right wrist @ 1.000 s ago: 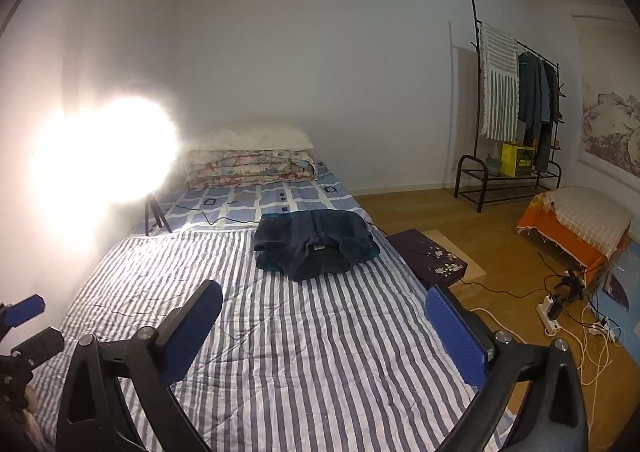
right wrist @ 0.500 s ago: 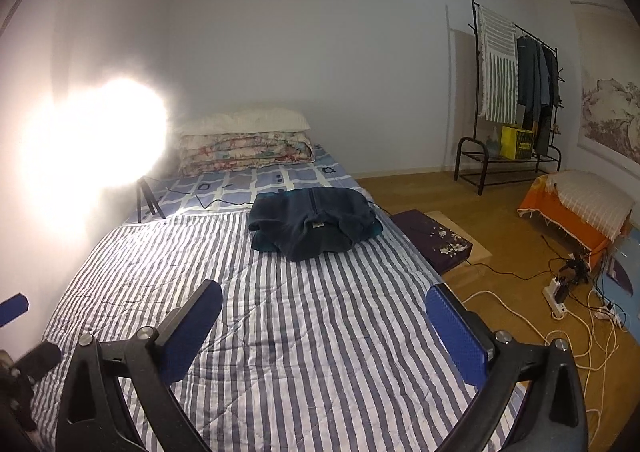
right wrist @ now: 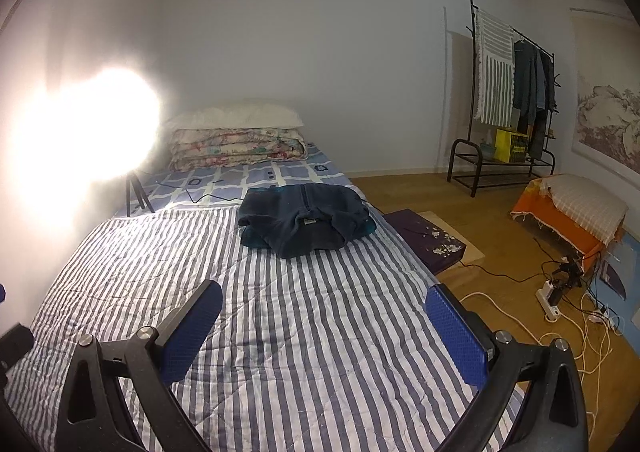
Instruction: Fold large clothes
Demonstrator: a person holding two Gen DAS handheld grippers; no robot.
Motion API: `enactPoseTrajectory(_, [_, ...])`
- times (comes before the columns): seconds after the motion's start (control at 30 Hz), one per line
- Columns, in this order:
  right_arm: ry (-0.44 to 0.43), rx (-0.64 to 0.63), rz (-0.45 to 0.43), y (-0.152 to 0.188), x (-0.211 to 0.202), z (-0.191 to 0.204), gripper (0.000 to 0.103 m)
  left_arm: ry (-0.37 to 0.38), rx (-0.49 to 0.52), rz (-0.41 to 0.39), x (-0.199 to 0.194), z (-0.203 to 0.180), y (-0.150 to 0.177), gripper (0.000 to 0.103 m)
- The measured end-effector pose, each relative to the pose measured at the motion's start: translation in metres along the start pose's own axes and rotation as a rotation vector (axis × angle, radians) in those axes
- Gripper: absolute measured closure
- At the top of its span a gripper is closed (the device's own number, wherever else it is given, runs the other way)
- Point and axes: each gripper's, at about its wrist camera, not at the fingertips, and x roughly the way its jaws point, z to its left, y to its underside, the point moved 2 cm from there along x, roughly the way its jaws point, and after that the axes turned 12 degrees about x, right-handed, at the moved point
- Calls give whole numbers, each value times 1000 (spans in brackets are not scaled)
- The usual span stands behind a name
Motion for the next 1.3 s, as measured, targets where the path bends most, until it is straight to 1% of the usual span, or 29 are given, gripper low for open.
enactPoseTrajectory(0.17, [10,-24,7,3,2,-1,0,-5,-5,-10,-3,2,0,0])
enactPoseTrajectory(0.4, [22,1,1,4,0,-8,0,-3,-19,-16,-4,6,-2,0])
enactPoseTrajectory(1.3, [17,-6,5,6,-1,-7,0,-13,-26,-29,-11,9,-5,0])
